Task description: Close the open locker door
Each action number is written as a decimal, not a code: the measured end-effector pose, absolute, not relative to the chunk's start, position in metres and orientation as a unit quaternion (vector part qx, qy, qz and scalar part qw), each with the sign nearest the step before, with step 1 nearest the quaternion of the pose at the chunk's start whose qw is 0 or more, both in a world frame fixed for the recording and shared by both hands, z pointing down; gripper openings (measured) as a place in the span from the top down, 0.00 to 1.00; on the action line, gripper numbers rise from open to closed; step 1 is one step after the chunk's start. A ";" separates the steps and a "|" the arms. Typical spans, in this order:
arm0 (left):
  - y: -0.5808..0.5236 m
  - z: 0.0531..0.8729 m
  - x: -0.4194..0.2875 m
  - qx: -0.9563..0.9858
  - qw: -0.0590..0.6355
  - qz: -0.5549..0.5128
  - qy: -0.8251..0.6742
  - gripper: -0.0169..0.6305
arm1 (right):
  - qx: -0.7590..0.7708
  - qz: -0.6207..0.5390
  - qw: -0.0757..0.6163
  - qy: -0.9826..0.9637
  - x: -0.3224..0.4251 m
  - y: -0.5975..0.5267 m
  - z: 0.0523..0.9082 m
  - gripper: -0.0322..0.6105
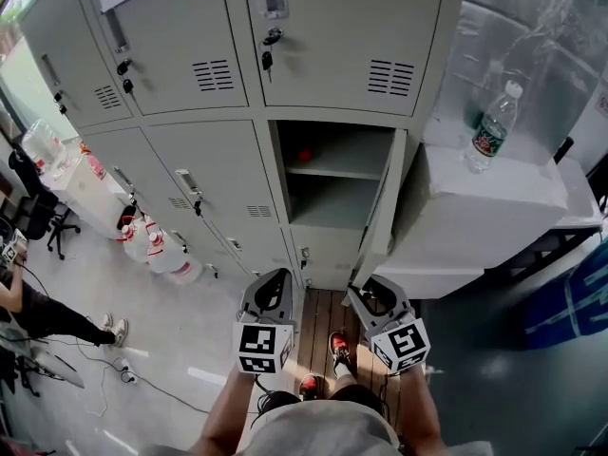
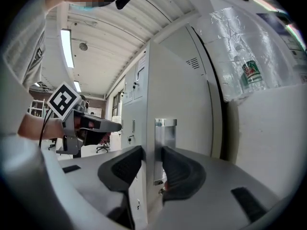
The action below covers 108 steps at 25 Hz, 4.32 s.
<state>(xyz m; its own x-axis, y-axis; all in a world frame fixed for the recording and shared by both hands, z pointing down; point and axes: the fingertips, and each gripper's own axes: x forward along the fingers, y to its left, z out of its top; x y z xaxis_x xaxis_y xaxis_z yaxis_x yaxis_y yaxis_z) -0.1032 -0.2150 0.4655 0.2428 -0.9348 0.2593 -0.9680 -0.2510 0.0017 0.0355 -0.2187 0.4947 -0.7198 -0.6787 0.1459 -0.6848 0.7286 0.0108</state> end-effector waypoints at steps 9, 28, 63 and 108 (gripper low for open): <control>-0.219 0.463 -0.138 0.758 0.073 0.102 -0.640 0.94 | 0.327 0.016 0.073 -0.942 -0.009 -0.231 0.494 0.75; -0.249 0.476 -0.202 0.703 0.089 0.098 -0.699 0.94 | 0.351 0.019 0.088 -0.932 -0.095 -0.295 0.495 0.77; -0.310 0.500 -0.253 0.658 0.124 0.104 -0.735 0.94 | 0.405 0.028 0.094 -0.909 -0.144 -0.413 0.496 0.84; -0.288 0.495 -0.257 0.661 0.122 0.102 -0.733 0.94 | 0.471 0.034 0.103 -0.875 -0.111 -0.421 0.498 0.86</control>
<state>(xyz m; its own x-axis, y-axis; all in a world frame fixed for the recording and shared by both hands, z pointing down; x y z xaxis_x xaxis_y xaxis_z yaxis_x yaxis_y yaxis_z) -0.2575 -0.2880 0.4947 -0.0960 -0.9450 0.3128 -0.9944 0.1050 0.0121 -0.1113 -0.4205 0.4980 -0.5350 -0.8177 0.2126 -0.8317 0.5539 0.0375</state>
